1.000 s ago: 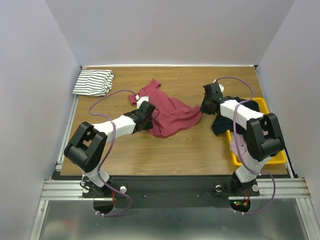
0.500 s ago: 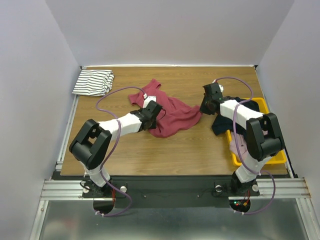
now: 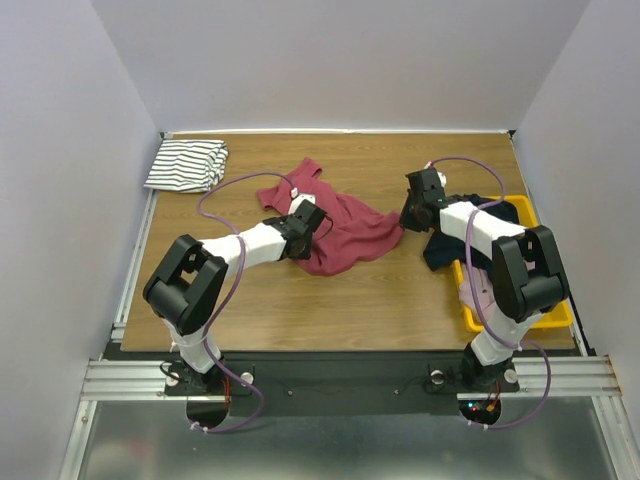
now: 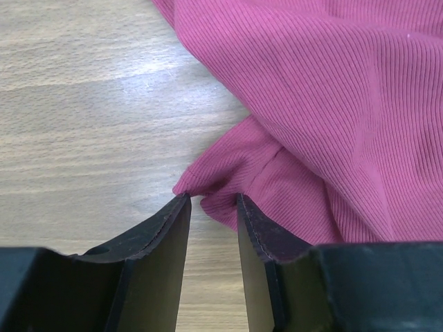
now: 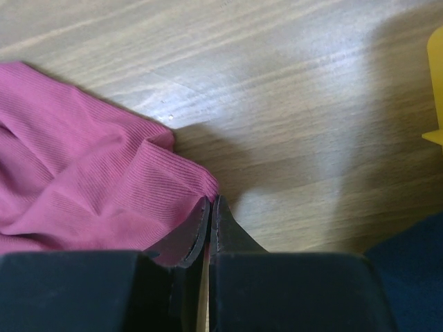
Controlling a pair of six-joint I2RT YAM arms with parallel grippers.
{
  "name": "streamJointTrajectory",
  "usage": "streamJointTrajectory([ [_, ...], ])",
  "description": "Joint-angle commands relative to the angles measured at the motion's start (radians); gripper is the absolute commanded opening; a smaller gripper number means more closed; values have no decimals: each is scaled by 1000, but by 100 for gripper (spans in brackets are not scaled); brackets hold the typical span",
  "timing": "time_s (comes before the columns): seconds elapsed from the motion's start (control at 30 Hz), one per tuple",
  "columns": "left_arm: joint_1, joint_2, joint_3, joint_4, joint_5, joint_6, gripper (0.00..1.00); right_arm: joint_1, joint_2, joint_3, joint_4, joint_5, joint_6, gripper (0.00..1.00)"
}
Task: Fold and stack the tank tops
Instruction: Flatten the tank top out
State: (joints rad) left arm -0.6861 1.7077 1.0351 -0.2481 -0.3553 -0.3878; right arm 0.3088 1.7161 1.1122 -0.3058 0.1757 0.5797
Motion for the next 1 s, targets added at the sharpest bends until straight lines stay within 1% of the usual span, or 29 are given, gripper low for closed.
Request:
streamJointTrajectory([
  [0.0, -9, -3, 45, -29, 12, 40, 45, -2, -1, -12, 42, -4, 0, 0],
  [0.13, -12, -3, 49, -33, 21, 52, 45, 0, -3, -17, 45, -4, -1, 0],
  [0.53, -13, 49, 79, -45, -8, 56, 44, -4, -4, -23, 54, -13, -3, 0],
  [0.7, -13, 47, 82, -40, -4, 59, 42, -5, -7, -26, 56, -12, -4, 0],
  [0.77, -13, 41, 83, -45, -4, 58, 38, -5, -9, -28, 56, -13, -4, 0],
  [0.8, -13, 37, 86, -46, -4, 59, 31, -8, -10, -28, 56, -13, -4, 0],
  [0.9, -13, 21, 91, -59, 4, 58, 20, -10, -15, -26, 56, -13, -4, 0],
  [0.93, -13, 10, 100, -65, 7, 56, 12, -10, -15, -25, 56, -13, -4, 0],
  [0.97, -13, 1, 105, -68, 12, 56, 8, -10, -13, -22, 56, -13, -4, 0],
])
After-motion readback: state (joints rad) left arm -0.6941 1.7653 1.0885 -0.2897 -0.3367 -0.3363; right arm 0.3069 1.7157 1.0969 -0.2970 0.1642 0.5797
